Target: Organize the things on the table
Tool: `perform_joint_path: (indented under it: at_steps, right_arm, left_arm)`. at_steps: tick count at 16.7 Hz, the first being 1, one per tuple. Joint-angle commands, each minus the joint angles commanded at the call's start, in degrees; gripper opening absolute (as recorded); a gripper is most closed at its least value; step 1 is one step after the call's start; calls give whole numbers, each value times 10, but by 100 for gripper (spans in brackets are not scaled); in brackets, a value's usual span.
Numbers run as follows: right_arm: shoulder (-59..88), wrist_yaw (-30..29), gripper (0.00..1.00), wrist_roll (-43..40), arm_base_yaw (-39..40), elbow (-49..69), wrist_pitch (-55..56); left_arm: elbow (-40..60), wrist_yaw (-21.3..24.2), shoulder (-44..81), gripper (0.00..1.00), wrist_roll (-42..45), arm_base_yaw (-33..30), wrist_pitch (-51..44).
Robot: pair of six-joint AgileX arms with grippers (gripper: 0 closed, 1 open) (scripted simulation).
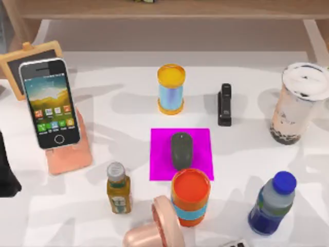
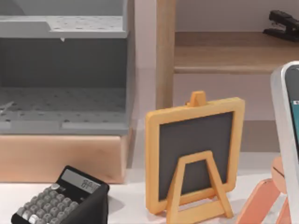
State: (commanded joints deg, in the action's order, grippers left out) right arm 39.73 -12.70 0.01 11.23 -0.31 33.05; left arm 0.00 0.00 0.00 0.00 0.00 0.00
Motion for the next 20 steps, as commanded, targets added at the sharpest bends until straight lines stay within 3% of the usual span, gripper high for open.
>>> perform_joint_path:
  at_steps: [6,10,20]
  right_arm:
    - [388,-68,100,31,86,47,230]
    - [555,-103,100,48,119,113,342]
    - [633,-127,100,55,126,171,401]
  left_arm:
    - [0,0,0,100,0,0,0]
    - [0,0,0,100,0,0,0]
    - [0,0,0,100,0,0,0]
